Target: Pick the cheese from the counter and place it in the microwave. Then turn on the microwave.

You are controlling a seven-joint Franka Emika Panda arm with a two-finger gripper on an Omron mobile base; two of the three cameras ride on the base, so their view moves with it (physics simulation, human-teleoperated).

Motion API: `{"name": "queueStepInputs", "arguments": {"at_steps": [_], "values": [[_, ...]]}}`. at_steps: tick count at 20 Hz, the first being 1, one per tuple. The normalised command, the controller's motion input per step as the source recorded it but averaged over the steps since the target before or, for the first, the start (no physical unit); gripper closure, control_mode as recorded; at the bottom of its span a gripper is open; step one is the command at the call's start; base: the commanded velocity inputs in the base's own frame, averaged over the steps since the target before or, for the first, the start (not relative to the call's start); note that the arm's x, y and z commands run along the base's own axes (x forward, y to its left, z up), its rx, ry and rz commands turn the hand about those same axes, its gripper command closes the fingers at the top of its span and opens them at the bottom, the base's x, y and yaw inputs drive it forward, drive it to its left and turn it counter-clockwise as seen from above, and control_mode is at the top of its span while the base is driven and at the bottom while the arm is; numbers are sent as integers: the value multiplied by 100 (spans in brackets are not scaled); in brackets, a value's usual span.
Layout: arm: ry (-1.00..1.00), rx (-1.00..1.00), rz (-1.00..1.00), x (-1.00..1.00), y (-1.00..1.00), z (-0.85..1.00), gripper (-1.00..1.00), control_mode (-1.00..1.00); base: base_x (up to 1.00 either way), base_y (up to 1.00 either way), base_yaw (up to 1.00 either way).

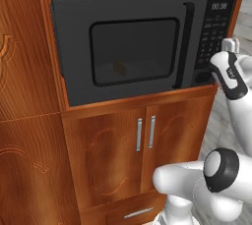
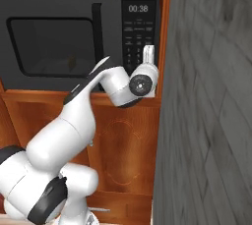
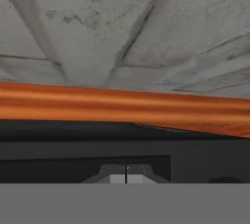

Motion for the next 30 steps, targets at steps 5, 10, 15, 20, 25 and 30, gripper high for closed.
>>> {"name": "queueStepInputs", "arguments": {"at_steps": [5,10,15,20,25,30], "values": [[-8,0,0,0,8,-9,100,-100,0,0,0],[-10,0,0,0,27,1,100,-100,0,0,0],[-16,0,0,19,15,18,100,-100,0,0,0],[-12,0,0,34,2,17,100,-100,0,0,0],[-1,0,0,22,0,0,100,-100,0,0,0],[0,0,0,5,0,-8,100,-100,0,0,0]]}}
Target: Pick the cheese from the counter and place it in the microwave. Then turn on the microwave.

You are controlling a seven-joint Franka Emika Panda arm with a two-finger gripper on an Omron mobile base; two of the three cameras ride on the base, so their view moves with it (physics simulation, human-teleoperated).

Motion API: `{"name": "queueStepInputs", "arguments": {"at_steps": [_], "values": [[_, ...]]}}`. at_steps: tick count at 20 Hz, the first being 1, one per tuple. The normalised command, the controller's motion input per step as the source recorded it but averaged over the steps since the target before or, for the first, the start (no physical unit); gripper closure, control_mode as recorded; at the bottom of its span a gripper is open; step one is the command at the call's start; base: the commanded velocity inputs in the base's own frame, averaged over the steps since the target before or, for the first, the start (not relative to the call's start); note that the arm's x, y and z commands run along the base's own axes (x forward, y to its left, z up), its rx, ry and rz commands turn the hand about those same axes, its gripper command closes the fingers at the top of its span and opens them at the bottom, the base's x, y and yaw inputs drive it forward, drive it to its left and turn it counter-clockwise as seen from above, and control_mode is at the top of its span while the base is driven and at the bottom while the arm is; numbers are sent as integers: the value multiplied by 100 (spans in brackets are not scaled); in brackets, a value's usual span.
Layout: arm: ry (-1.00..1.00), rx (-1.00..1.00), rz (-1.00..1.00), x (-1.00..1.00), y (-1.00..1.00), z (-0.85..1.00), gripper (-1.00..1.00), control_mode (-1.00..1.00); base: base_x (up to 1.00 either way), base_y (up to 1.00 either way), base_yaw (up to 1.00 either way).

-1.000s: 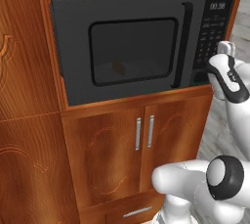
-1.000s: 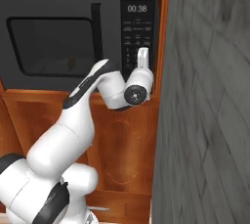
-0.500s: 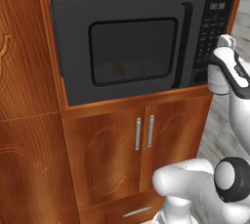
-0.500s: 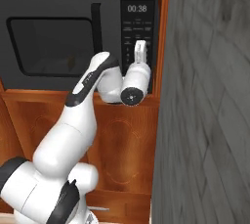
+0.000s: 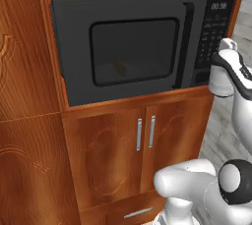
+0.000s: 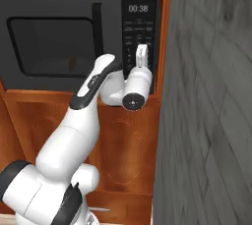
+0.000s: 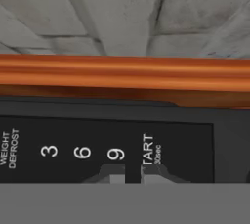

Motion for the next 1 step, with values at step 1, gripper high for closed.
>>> {"name": "queueStepInputs", "arguments": {"at_steps": [1], "values": [[0,0,-1,11,0,-6,100,-100,0,0,0]]}}
